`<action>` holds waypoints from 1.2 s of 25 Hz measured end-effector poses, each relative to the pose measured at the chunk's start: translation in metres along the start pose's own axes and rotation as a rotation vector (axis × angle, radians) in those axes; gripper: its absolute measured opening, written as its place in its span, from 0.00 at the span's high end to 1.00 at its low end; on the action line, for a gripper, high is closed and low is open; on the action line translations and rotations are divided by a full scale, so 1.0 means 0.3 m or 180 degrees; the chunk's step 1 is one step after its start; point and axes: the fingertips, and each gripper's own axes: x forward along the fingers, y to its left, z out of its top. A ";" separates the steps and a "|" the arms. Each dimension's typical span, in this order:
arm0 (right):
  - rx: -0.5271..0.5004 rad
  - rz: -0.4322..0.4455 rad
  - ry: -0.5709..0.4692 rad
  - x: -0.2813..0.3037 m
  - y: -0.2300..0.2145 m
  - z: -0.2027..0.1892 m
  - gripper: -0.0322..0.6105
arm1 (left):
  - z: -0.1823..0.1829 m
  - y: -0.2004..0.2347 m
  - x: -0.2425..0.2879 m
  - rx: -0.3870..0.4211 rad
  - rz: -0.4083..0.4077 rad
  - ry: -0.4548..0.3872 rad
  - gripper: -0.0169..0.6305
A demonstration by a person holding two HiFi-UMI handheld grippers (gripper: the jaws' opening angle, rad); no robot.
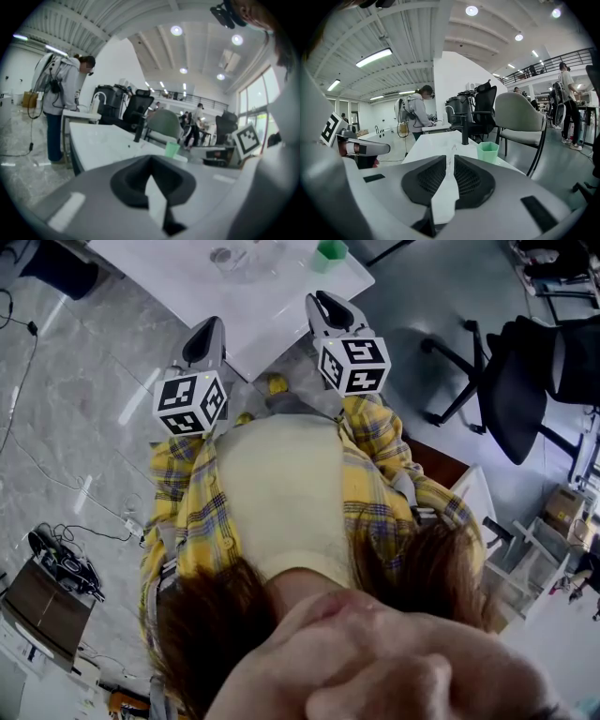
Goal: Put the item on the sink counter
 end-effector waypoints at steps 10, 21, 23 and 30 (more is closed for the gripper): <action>0.0048 0.0030 0.0045 -0.021 0.040 -0.017 0.92 | -0.015 -0.006 -0.014 0.0001 -0.0045 0.0033 0.98; 0.0086 0.0074 0.0076 -0.021 0.081 -0.028 0.93 | -0.015 0.000 -0.027 0.0012 -0.0072 0.0038 0.98; 0.0092 0.0078 0.0074 -0.019 0.085 -0.025 0.93 | -0.015 0.003 -0.027 0.0010 -0.0072 0.0037 0.98; 0.0068 0.0099 0.0107 -0.014 0.099 -0.024 0.93 | -0.013 0.014 -0.026 -0.0003 -0.0075 0.0035 0.98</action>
